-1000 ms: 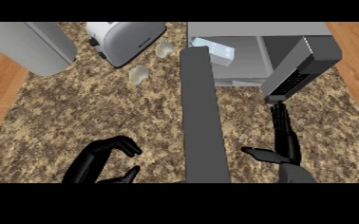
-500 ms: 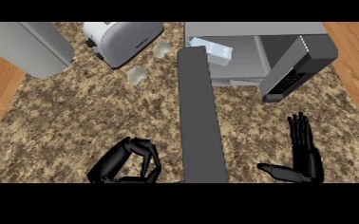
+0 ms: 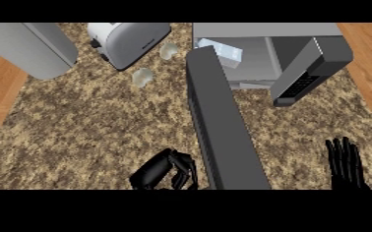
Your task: Pick up the milk, place it into the microwave and close the microwave
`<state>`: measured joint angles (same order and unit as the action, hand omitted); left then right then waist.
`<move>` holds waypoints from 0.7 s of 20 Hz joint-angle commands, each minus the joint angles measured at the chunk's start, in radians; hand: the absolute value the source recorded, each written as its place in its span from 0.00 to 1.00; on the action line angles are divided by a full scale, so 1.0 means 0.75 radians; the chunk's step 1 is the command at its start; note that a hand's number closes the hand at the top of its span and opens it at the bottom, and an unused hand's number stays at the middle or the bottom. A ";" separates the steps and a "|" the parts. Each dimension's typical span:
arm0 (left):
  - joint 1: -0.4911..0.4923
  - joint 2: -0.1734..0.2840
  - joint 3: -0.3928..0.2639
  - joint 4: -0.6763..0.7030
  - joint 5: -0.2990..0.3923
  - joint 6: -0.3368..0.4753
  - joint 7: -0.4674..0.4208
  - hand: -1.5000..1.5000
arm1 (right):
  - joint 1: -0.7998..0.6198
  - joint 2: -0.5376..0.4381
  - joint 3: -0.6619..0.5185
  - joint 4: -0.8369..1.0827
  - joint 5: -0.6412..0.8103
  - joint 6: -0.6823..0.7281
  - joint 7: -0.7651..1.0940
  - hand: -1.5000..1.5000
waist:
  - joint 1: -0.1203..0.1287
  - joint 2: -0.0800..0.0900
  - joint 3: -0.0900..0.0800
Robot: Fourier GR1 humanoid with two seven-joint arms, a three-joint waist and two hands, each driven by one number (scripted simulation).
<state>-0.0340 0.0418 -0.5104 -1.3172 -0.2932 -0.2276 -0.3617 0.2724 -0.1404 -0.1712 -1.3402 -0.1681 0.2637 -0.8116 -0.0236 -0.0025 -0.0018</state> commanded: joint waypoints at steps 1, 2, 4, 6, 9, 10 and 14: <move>-0.126 -0.053 -0.193 0.143 0.039 0.181 0.023 1.00 | 0.134 -0.011 0.001 -0.280 -0.083 0.040 0.120 0.00 | -0.005 0.003 0.000; -0.204 -0.053 -0.241 0.221 0.107 0.234 0.050 1.00 | 0.097 -0.008 -0.001 -0.222 -0.074 0.035 0.128 0.00 | 0.004 0.005 0.001; -0.249 -0.054 -0.394 0.273 0.204 0.362 0.042 1.00 | 0.131 -0.016 0.022 -0.318 -0.087 0.063 0.149 0.00 | -0.017 0.007 -0.001; -0.354 -0.055 -0.449 0.337 0.283 0.425 0.044 1.00 | 0.178 -0.030 0.035 -0.403 -0.136 0.126 0.170 0.00 | -0.043 0.010 -0.002; -0.476 -0.055 -0.522 0.432 0.378 0.518 0.026 1.00 | 0.163 -0.030 0.083 -0.520 -0.125 0.101 0.270 0.00 | -0.064 0.016 -0.004; -0.521 -0.055 -0.561 0.412 0.450 0.559 0.088 1.00 | 0.180 -0.061 0.037 -0.510 -0.158 0.124 0.258 0.00 | -0.077 0.017 -0.003; -0.612 -0.055 -0.636 0.426 0.565 0.650 0.097 1.00 | 0.152 -0.108 0.030 -0.552 -0.198 0.158 0.317 0.00 | -0.120 0.028 -0.004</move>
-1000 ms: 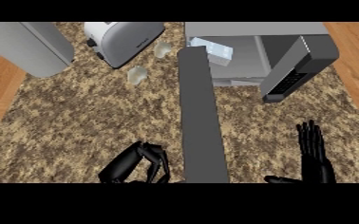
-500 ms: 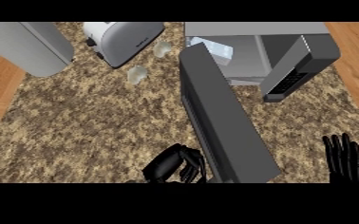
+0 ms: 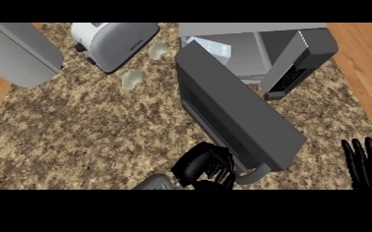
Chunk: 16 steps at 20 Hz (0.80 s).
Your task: Pick up the milk, place it into the microwave and close the microwave
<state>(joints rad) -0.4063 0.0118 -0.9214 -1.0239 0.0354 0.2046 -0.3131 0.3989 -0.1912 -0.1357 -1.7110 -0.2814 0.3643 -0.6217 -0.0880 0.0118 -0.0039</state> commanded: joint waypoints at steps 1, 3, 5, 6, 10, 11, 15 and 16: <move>-0.101 -0.015 -0.118 0.005 0.117 0.137 0.039 1.00 | 0.022 -0.055 -0.016 -0.081 -0.050 0.056 0.037 0.00 | -0.068 0.008 -0.003; -0.158 -0.015 -0.107 0.003 0.177 0.185 0.071 1.00 | 0.004 -0.037 0.011 -0.109 -0.052 0.044 0.066 0.00 | -0.084 0.014 -0.003; -0.209 -0.015 -0.089 0.039 0.195 0.232 0.088 1.00 | 0.023 -0.074 0.004 -0.145 -0.058 0.075 0.073 0.00 | -0.121 0.017 -0.004; -0.242 -0.015 -0.091 0.008 0.246 0.223 0.111 1.00 | -0.008 -0.073 0.017 -0.144 -0.054 0.068 0.092 0.00 | -0.123 0.023 -0.004; -0.210 -0.015 0.029 -0.060 0.383 0.340 -0.106 0.00 | -0.006 -0.086 -0.021 -0.179 -0.083 0.064 0.086 0.00 | -0.158 0.038 -0.013; -0.240 -0.015 0.016 -0.070 0.394 0.360 -0.107 0.00 | -0.009 -0.090 -0.026 -0.196 -0.077 0.056 0.089 0.00 | -0.184 0.036 -0.012; -0.318 -0.015 0.039 -0.028 0.483 0.395 -0.142 0.00 | -0.029 -0.100 -0.008 -0.199 -0.130 0.105 0.099 0.00 | -0.220 0.051 -0.006; -0.336 -0.015 0.055 0.000 0.493 0.397 -0.155 0.00 | -0.036 -0.109 -0.018 -0.224 -0.133 0.095 0.111 0.00 | -0.236 0.057 -0.009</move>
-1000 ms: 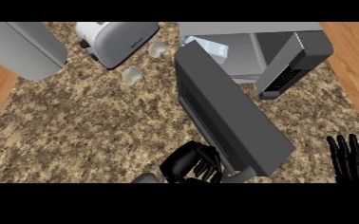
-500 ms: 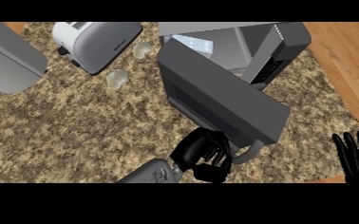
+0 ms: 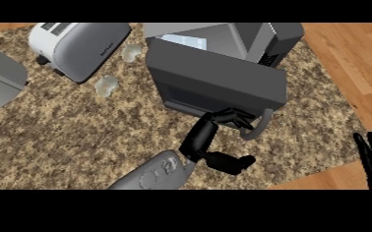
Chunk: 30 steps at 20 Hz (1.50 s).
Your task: Pick up the milk, place it into the microwave and close the microwave
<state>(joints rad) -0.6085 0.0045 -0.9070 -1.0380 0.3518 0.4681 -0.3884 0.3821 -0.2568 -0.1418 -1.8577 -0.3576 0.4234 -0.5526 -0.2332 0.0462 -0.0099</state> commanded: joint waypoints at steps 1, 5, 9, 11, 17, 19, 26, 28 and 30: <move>-0.078 -0.006 0.034 0.024 0.087 0.067 -0.063 0.00 | -0.015 -0.023 -0.005 -0.027 -0.052 0.031 0.022 0.00 | -0.048 0.011 0.001; -0.153 -0.006 0.043 0.058 0.151 0.100 -0.081 0.00 | -0.045 -0.049 -0.016 -0.039 -0.082 0.037 0.054 0.00 | -0.081 0.021 0.002; -0.218 -0.006 0.057 0.101 0.211 0.124 -0.102 0.00 | -0.071 -0.074 -0.027 -0.049 -0.128 0.059 0.073 0.00 | -0.111 0.029 0.004; -0.246 -0.006 0.058 0.116 0.247 0.127 -0.105 0.00 | -0.097 -0.085 -0.022 -0.046 -0.147 0.065 0.093 0.00 | -0.110 0.037 0.005; -0.325 -0.006 0.067 0.189 0.311 0.156 -0.139 0.00 | -0.134 -0.119 -0.024 -0.073 -0.208 0.097 0.119 0.00 | -0.157 0.049 0.006; -0.343 -0.006 0.059 0.201 0.333 0.164 -0.153 0.00 | -0.152 -0.135 -0.018 -0.072 -0.220 0.106 0.139 0.00 | -0.158 0.054 0.006; -0.421 -0.006 0.071 0.269 0.411 0.182 -0.180 0.00 | -0.173 -0.179 -0.030 -0.069 -0.276 0.135 0.174 0.00 | -0.204 0.063 0.008; -0.435 -0.006 0.066 0.282 0.430 0.205 -0.182 0.00 | -0.189 -0.181 -0.032 -0.069 -0.285 0.125 0.183 0.00 | -0.213 0.065 0.009; -0.447 -0.006 0.062 0.304 0.443 0.206 -0.196 0.00 | -0.207 -0.193 -0.036 -0.082 -0.302 0.127 0.193 0.00 | -0.221 0.067 0.007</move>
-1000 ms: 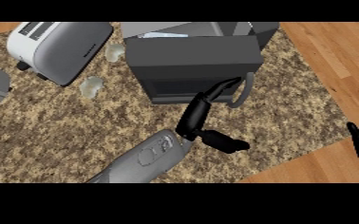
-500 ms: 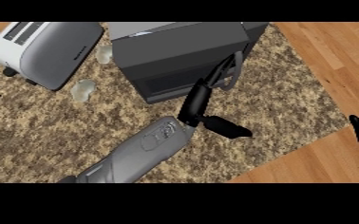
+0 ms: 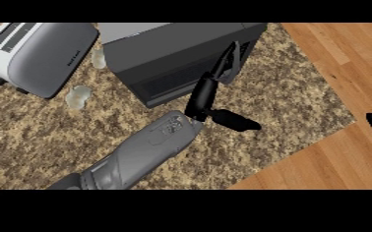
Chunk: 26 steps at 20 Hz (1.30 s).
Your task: Pick up the milk, place it into the microwave and close the microwave
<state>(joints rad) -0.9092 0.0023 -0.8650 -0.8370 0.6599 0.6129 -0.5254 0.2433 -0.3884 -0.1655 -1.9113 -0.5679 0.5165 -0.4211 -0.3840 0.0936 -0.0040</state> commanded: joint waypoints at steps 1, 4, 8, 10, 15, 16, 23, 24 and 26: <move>-0.060 -0.003 -0.003 0.032 0.043 0.012 -0.011 0.00 | -0.029 -0.022 -0.006 0.000 -0.027 -0.006 0.031 0.00 | -0.016 0.002 0.000; -0.071 -0.003 0.005 0.048 0.070 0.022 -0.034 0.00 | -0.029 -0.044 -0.025 0.006 -0.046 0.002 0.042 0.00 | -0.039 0.006 0.001; -0.082 -0.003 -0.005 0.067 0.102 0.026 -0.055 0.00 | -0.057 -0.058 -0.024 -0.005 -0.072 0.001 0.061 0.00 | -0.031 0.004 0.001; -0.074 -0.003 -0.012 0.065 0.119 0.026 -0.077 0.00 | -0.065 -0.067 -0.034 0.002 -0.085 0.000 0.067 0.00 | -0.040 0.010 0.000; -0.084 -0.003 -0.037 0.080 0.150 0.042 -0.103 0.00 | -0.072 -0.091 -0.040 0.006 -0.122 0.006 0.096 0.00 | -0.059 0.008 0.001; -0.086 -0.003 -0.034 0.089 0.161 0.040 -0.106 0.00 | -0.069 -0.102 -0.052 0.015 -0.127 0.015 0.095 0.00 | -0.055 0.006 0.003; -0.096 -0.003 -0.055 0.109 0.210 0.040 -0.142 0.00 | -0.091 -0.105 -0.038 0.011 -0.166 0.013 0.118 0.00 | -0.053 0.010 0.003; -0.097 -0.003 -0.054 0.104 0.220 0.041 -0.151 0.00 | -0.096 -0.118 -0.047 0.017 -0.175 0.019 0.123 0.00 | -0.060 0.013 0.003; -0.096 -0.003 -0.062 0.118 0.226 0.046 -0.164 0.00 | -0.097 -0.127 -0.050 0.004 -0.181 0.021 0.129 0.00 | -0.074 0.012 0.002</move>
<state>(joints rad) -0.9378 0.0018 -0.9302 -0.7847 0.8031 0.6495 -0.6598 0.1762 -0.4745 -0.2010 -1.9037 -0.6891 0.5287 -0.3333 -0.4271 0.0978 -0.0027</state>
